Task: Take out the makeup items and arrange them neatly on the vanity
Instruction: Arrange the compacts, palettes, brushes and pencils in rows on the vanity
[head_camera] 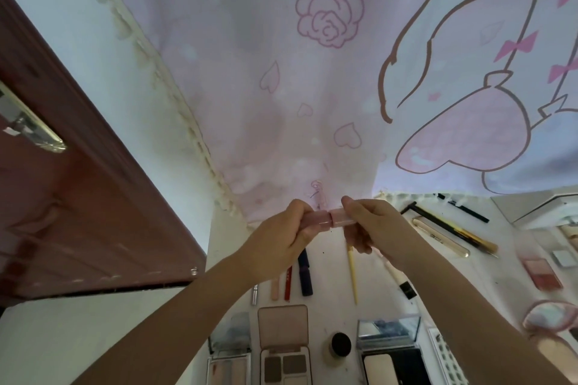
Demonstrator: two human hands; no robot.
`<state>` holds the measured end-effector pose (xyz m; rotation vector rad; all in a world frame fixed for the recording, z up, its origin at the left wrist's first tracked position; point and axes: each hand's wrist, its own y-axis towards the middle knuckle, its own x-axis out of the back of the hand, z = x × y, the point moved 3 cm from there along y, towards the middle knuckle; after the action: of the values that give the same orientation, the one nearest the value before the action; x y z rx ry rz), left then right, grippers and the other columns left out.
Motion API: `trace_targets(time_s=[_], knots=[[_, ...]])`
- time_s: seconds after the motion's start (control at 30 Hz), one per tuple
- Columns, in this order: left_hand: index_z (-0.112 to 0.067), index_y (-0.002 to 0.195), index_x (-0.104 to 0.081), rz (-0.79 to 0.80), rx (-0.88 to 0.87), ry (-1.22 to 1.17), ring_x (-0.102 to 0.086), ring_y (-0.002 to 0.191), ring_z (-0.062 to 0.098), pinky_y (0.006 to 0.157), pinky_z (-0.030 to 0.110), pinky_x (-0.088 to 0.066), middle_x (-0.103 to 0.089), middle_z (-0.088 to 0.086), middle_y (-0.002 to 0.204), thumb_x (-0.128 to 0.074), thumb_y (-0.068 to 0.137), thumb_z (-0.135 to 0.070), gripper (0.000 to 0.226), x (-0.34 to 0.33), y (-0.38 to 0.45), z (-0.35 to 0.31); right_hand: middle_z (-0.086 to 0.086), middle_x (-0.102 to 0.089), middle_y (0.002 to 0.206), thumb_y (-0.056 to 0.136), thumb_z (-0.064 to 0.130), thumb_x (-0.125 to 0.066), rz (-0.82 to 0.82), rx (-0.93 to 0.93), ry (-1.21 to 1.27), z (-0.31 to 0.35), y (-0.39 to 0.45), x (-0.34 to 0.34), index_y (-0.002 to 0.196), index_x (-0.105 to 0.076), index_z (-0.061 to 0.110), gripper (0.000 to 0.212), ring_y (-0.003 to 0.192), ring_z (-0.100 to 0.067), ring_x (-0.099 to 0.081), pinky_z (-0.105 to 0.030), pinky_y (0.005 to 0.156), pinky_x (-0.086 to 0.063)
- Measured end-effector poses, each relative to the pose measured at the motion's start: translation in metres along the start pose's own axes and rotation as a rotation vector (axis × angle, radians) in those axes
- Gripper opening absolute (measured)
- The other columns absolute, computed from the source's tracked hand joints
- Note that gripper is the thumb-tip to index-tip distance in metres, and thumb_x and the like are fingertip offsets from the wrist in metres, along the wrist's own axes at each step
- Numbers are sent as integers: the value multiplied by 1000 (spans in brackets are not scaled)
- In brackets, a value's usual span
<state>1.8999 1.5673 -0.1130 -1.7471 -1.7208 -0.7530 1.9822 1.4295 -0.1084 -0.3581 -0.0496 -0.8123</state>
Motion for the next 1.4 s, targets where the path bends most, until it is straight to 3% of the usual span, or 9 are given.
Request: trace_targets(time_s=[0.17, 0.33, 0.5, 0.6, 0.8, 0.97, 1.1, 1.2, 1.4], knots=[[-15, 96, -38, 15, -7, -79, -35, 51, 5, 54, 20, -31, -38, -8, 61, -37, 98, -27, 12, -2, 1, 1, 4, -65, 65, 88, -1, -53, 46, 198, 101, -4, -4, 8, 84, -66, 17, 22, 61, -11, -59, -22, 60, -49], [-20, 88, -41, 37, 50, -218, -35, 45, 3, 51, 25, -33, -41, -4, 57, -34, 99, -22, 13, -3, 2, 4, 6, -72, 91, 69, 17, -65, 59, 306, 87, -4, -8, 12, 79, -72, 33, 21, 90, -19, -65, -31, 84, -52], [-14, 91, -46, -2, 80, -312, -38, 42, 2, 48, 22, -36, -44, -6, 56, -33, 99, -21, 17, -3, 1, 5, 0, -69, 78, 89, 22, -55, 26, 115, 98, -1, -6, 11, 102, -61, 14, 16, 67, -17, -65, -28, 62, -55], [-20, 93, -41, 4, 1, -152, -38, 54, 6, 56, 22, -35, -42, -8, 65, -35, 98, -23, 8, -5, -1, 3, -2, -61, 53, 95, 32, -37, 103, -18, -22, 1, -6, 5, 79, -61, 11, 36, 44, -15, -51, -23, 45, -40], [-7, 101, -54, -110, -110, 81, -38, 74, -4, 66, 13, -33, -38, -14, 81, -43, 94, -31, 27, -1, 1, 13, 9, -63, 62, 88, 1, -54, 132, 161, -62, -5, -5, 6, 87, -63, 16, 17, 59, -6, -57, -18, 60, -49], [-2, 92, -60, -55, 27, -138, -41, 66, -1, 64, 14, -35, -44, -9, 72, -29, 68, -67, 76, -6, 2, 18, 15, -65, 76, 79, -5, -62, 112, 277, -36, -13, -5, 7, 87, -62, 14, 20, 70, 0, -59, -14, 66, -48], [-5, 88, -64, 24, 86, -260, -41, 60, 2, 61, 18, -35, -49, 0, 71, -51, 76, -55, 53, -12, 2, 22, 7, -65, 90, 69, 7, -60, 60, 331, -1, -13, -4, 7, 77, -70, 33, 29, 81, -3, -62, -16, 71, -49], [-5, 86, -65, 18, 107, -281, -41, 61, 7, 62, 23, -34, -49, 0, 67, -58, 84, -41, 37, -14, 1, 26, 0, -65, 88, 77, 12, -66, 85, 190, 33, -13, -1, 5, 92, -61, 27, 21, 73, -13, -62, -25, 65, -51], [-4, 82, -66, 30, 38, -83, -40, 60, 7, 62, 24, -34, -48, -2, 64, -41, 73, -59, 60, -14, -1, 31, 1, -60, 62, 91, 17, -54, 103, 58, -264, -17, 9, -2, 81, -62, 17, 12, 42, -3, -51, -16, 47, -44]])
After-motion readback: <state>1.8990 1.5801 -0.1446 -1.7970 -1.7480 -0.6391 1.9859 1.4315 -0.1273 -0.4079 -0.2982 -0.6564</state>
